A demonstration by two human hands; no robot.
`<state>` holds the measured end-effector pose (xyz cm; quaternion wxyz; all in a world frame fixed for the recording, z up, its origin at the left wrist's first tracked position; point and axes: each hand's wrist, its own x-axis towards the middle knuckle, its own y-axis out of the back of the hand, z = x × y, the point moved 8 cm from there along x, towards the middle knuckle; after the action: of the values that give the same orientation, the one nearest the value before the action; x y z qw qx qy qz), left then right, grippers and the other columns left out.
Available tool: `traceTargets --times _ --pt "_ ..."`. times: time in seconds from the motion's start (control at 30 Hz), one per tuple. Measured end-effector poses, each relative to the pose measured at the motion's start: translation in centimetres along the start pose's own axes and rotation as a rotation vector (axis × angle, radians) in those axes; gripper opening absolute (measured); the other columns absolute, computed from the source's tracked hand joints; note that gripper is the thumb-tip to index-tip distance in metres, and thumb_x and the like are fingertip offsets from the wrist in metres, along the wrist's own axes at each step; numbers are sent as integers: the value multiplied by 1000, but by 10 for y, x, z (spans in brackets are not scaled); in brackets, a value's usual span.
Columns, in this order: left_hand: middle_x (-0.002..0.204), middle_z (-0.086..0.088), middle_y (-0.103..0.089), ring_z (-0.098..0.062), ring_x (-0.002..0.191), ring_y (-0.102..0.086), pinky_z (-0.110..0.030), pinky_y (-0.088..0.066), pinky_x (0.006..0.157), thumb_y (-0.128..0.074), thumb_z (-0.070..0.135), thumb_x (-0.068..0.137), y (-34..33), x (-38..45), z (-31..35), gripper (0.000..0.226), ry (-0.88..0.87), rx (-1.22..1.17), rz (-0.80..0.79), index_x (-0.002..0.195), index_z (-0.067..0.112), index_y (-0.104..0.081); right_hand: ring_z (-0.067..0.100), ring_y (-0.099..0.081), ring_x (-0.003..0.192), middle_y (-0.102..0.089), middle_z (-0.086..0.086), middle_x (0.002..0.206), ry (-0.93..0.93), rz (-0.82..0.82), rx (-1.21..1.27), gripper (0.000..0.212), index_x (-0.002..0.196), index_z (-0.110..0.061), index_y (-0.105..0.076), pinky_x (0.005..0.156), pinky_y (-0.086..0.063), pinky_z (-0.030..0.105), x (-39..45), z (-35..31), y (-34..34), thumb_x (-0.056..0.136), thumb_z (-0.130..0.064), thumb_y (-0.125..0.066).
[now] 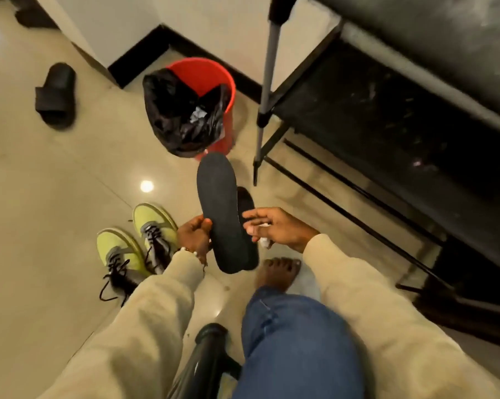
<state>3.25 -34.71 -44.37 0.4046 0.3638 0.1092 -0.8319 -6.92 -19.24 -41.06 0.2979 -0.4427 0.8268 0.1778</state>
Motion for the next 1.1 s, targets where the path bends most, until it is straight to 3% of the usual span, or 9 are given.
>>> traceTargets --times 0.1,0.2,0.3,0.43,0.63,0.77,0.87,0.97,1.1 --pt "117 -23 -63 -31 98 -61 -46 -51 93 -46 -7 95 9 50 -40 31 92 69 69 122 0 -59 19 -61 96 -61 9 117 -100 -77 31 51 137 -10 -46 96 -50 39 50 48 -23 90 -10 -63" --pt "132 -22 -55 -38 120 -54 -47 -43 104 -41 -3 97 14 90 -70 39 208 173 97 134 4 -50 21 -61 98 -62 12 121 -161 -106 16 49 136 -11 -47 100 -47 40 80 87 -38 90 -14 -63" --pt "142 -22 -44 -37 134 -39 -42 -30 113 -24 2 100 21 119 -80 45 161 351 174 141 0 -39 26 -63 100 -64 12 116 -194 -48 71 42 130 -13 -53 90 -53 40 99 114 -40 90 -17 -64" --pt "148 -17 -39 -34 137 -37 -39 -33 112 -20 -2 100 19 147 -112 49 218 467 79 147 5 -32 25 -65 93 -65 11 110 -234 52 161 37 125 -11 -58 76 -55 35 111 137 -32 89 -16 -65" --pt "145 -10 -45 -31 130 -46 -41 -41 107 -57 6 93 12 129 -105 60 234 664 15 148 8 -32 20 -63 77 -68 14 102 -230 120 218 33 118 -9 -62 57 -49 23 94 133 -19 87 -18 -68" --pt "124 -12 -62 -35 110 -60 -44 -51 95 -64 19 88 9 110 -81 43 192 679 -8 130 10 -56 25 -53 69 -64 13 78 -210 248 284 26 95 -1 -68 65 -43 31 57 108 3 84 -24 -71" --pt "113 -13 -67 -31 100 -65 -41 -55 89 -61 12 89 -15 72 -44 30 132 625 -87 119 10 -64 21 -44 62 -54 11 69 -171 351 411 28 86 0 -65 55 -39 24 16 84 22 84 -27 -70" --pt "94 -10 -67 -20 75 -65 -28 -55 67 -54 5 94 -57 12 -1 19 110 466 -238 109 9 -65 13 -50 65 -57 5 76 -110 451 604 23 96 -6 -65 49 -40 20 -35 62 43 87 -27 -66" --pt "73 2 -61 -8 45 -54 -15 -34 47 -41 8 99 -116 -77 49 24 43 434 -480 83 18 -56 17 -61 84 -64 10 100 50 542 981 26 113 3 -61 57 -50 21 -128 39 73 89 -8 -58"
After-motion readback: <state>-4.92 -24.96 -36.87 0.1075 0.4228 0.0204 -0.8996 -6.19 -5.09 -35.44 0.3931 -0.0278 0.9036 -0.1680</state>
